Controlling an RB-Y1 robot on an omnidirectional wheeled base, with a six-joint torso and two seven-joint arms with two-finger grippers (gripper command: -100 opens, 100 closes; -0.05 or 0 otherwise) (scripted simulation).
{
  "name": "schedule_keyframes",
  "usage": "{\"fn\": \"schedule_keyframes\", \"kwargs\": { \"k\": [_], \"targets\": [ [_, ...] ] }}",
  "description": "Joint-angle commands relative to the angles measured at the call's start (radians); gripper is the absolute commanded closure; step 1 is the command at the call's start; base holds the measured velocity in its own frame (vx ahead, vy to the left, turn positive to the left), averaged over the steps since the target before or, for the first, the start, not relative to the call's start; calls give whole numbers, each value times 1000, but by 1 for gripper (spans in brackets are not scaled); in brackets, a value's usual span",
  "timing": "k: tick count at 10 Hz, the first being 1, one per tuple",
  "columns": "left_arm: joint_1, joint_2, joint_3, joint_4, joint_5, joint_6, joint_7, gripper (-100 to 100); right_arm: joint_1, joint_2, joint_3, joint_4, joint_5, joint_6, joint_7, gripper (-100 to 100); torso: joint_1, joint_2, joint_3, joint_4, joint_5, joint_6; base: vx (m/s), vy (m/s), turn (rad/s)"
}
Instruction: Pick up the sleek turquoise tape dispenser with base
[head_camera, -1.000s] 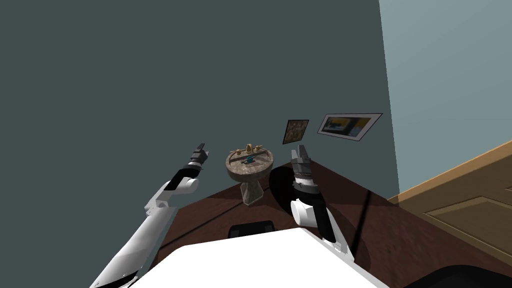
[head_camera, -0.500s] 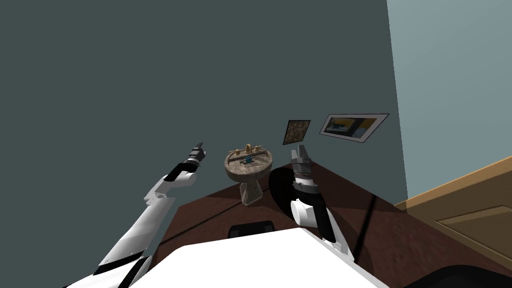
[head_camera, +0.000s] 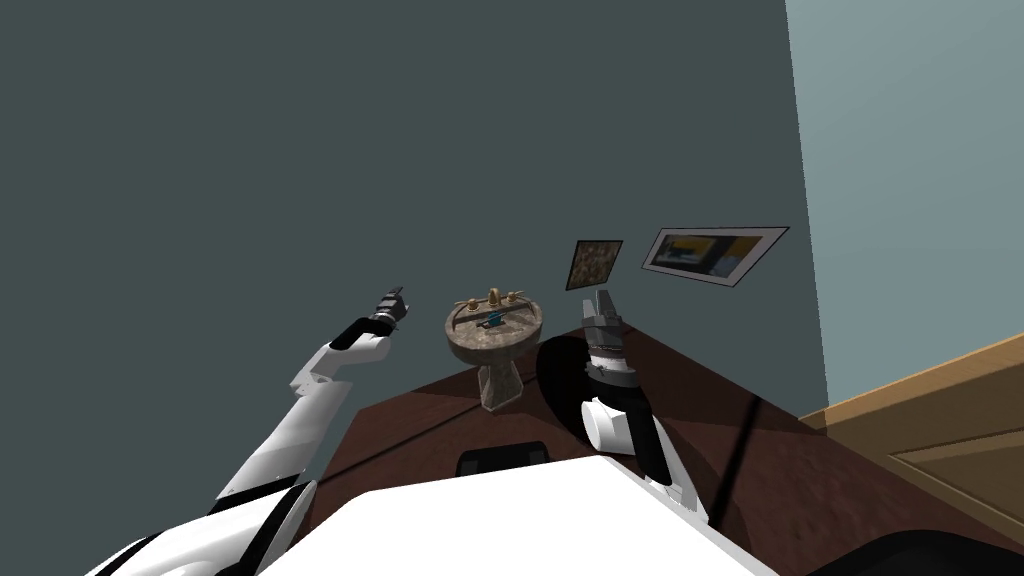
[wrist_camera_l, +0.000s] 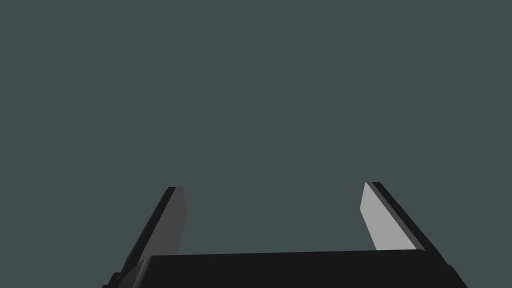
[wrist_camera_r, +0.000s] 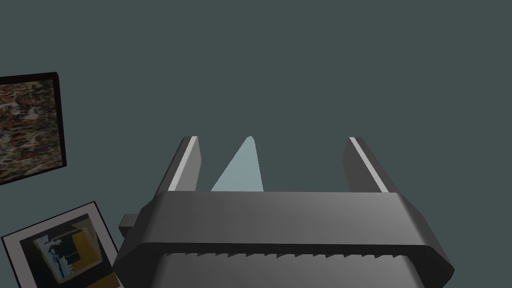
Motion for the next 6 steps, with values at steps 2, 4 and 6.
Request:
{"fn": "schedule_keyframes", "kwargs": {
  "k": [2,4,6],
  "targets": [
    [-46,18,18,62,4,77,18,-100,0,0,0,0,0,0,0,0,-2,-2,-1,0,0,0,37,-101,40],
    [-85,27,35,104,2,132,31,-100,0,0,0,0,0,0,0,0,0,0,0,0,0,0,13,-75,13],
    [-122,33,51,149,-2,190,46,-100,0,0,0,0,0,0,0,0,-1,-1,-1,0,0,0,34,-111,31]
  ]
}}
